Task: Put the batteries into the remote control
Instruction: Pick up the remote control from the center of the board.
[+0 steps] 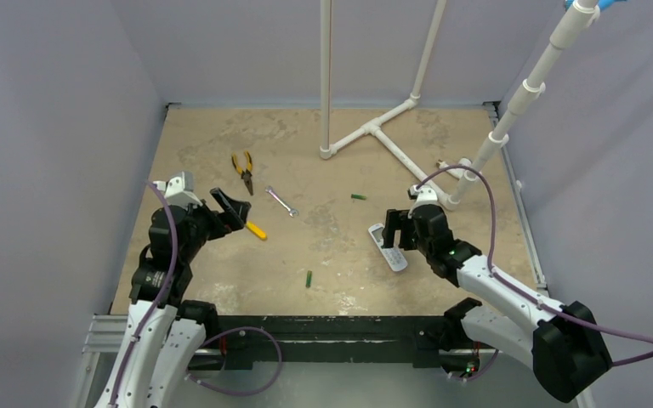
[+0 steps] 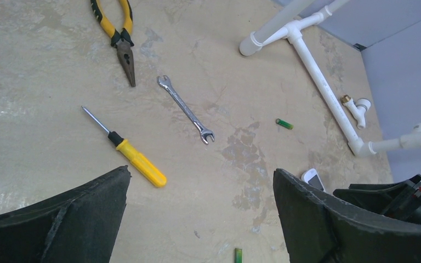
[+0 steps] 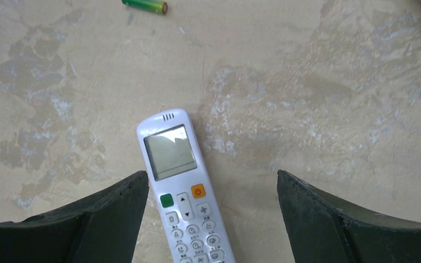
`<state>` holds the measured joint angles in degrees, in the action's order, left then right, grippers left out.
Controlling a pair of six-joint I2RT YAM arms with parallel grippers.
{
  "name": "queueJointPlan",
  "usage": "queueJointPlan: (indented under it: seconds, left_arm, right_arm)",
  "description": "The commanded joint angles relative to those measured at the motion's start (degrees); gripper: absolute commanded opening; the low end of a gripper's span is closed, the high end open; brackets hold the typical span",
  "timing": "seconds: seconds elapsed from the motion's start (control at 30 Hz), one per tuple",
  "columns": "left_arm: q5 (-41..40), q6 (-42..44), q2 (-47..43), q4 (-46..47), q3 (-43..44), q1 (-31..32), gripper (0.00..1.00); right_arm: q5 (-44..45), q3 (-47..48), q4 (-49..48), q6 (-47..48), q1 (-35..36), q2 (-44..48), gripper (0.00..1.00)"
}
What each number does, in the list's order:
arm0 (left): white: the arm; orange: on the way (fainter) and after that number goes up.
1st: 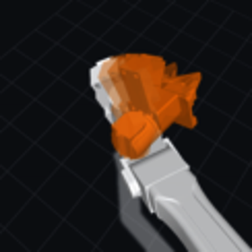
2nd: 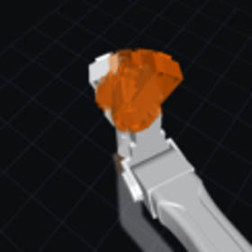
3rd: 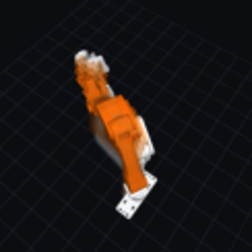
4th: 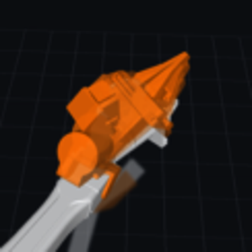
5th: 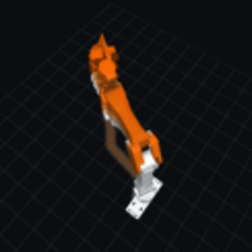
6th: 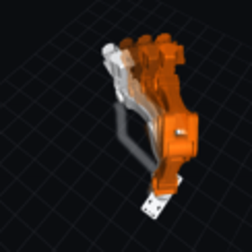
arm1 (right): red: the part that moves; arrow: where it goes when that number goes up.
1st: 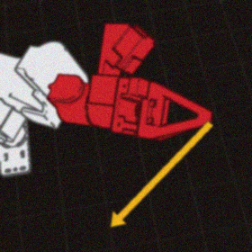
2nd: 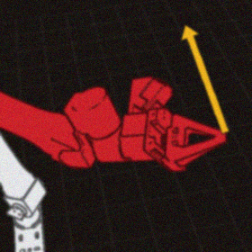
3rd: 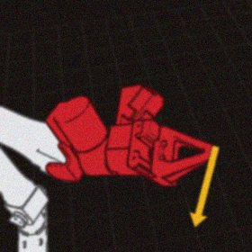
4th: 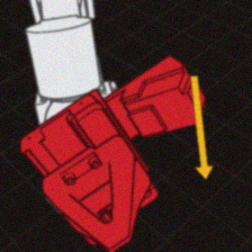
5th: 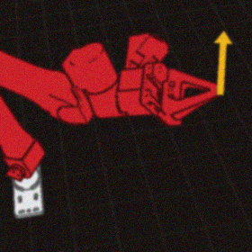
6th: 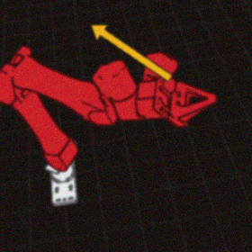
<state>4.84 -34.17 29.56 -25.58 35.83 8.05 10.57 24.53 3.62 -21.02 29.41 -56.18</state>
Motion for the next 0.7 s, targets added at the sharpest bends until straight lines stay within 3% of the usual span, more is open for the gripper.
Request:
queueJointPlan:
  seconds: [0.0, 0.37, 0.67]
  left_arm:
    - [2.84, -1.89, 0.03, 3.89, -1.14, 0.34, 1.00]
    - [4.12, -2.30, 0.63, 5.01, -2.14, 0.30, 1.00]
    - [4.84, -2.83, 1.88, 6.32, -2.34, 0.30, 1.00]
  right_arm:
    - [-3.10, 1.81, 5.41, -3.71, 0.30, -0.30, 0.85]
    - [-8.62, 2.01, 11.29, -7.29, 0.41, -3.43, 0.77]
    - [-8.98, 2.83, 12.27, -7.91, 0.41, -8.49, 0.58]
